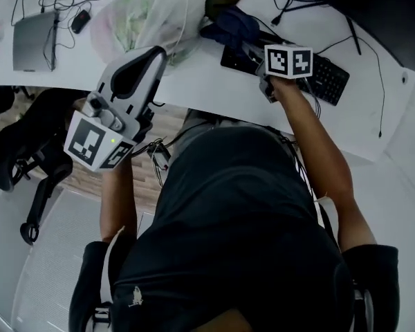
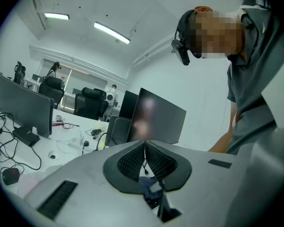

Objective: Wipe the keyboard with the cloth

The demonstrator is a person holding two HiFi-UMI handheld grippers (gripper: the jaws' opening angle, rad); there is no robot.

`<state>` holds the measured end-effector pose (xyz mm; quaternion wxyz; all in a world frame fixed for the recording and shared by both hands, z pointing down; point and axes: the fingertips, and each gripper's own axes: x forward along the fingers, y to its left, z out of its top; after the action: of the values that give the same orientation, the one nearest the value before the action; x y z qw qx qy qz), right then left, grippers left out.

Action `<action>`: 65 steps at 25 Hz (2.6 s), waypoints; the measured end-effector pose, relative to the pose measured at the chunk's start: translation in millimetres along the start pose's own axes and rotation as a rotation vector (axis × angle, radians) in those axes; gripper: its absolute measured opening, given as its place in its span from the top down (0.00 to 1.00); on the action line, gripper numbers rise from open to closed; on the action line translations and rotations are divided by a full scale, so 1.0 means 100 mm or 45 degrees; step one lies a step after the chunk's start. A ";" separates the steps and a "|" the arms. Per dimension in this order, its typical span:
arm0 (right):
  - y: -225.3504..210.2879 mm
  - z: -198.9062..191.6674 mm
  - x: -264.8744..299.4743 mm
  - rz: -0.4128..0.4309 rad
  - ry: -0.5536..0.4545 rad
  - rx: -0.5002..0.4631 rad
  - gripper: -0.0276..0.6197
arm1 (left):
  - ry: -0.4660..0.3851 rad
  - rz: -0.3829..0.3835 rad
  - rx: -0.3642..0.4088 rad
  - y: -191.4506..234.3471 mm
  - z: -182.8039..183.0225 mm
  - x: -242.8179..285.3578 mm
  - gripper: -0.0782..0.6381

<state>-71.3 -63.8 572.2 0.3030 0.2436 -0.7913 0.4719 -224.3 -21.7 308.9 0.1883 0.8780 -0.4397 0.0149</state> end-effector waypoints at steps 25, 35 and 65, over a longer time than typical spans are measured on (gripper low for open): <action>-0.26 -0.42 -0.16 -0.316 0.321 -1.126 0.87 | 0.076 -0.054 0.007 -0.31 -0.04 0.25 0.87; -1.79 -0.90 -1.79 -0.699 0.350 -0.716 0.87 | 0.076 -0.096 0.009 -0.34 -0.01 0.43 0.87; -1.55 -1.22 -1.72 -0.856 0.542 -1.004 0.88 | 0.088 -0.225 0.068 -1.10 0.01 1.04 0.87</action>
<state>183.6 -5.1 588.0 0.6580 0.2503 -0.7080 0.0564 -74.6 -42.0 292.9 0.1806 0.9171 -0.3531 0.0402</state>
